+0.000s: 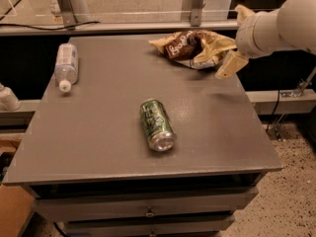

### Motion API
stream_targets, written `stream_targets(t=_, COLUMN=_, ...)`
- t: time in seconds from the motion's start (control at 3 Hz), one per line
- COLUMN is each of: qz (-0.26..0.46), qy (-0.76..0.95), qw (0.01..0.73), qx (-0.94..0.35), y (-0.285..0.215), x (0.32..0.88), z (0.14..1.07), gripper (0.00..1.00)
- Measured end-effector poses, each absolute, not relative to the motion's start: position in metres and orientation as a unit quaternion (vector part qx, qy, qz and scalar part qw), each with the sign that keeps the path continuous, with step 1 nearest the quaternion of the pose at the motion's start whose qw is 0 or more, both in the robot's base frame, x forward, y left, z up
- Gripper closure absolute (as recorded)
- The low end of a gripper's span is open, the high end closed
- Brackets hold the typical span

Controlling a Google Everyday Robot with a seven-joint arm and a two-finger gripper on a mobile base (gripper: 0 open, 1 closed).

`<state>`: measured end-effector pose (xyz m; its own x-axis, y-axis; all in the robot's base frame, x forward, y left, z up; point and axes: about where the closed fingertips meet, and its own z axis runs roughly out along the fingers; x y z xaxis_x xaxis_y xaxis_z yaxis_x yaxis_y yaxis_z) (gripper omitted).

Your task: Move brown chip bag near blue plastic bottle

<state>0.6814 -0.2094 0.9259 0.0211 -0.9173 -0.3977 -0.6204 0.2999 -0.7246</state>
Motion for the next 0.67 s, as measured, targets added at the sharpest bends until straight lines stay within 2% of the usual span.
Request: stream_targets(t=0.67, qz=-0.202, qy=0.663, qw=0.484, qx=-0.535, y=-0.218, x=0.691, z=1.007, gripper=0.0)
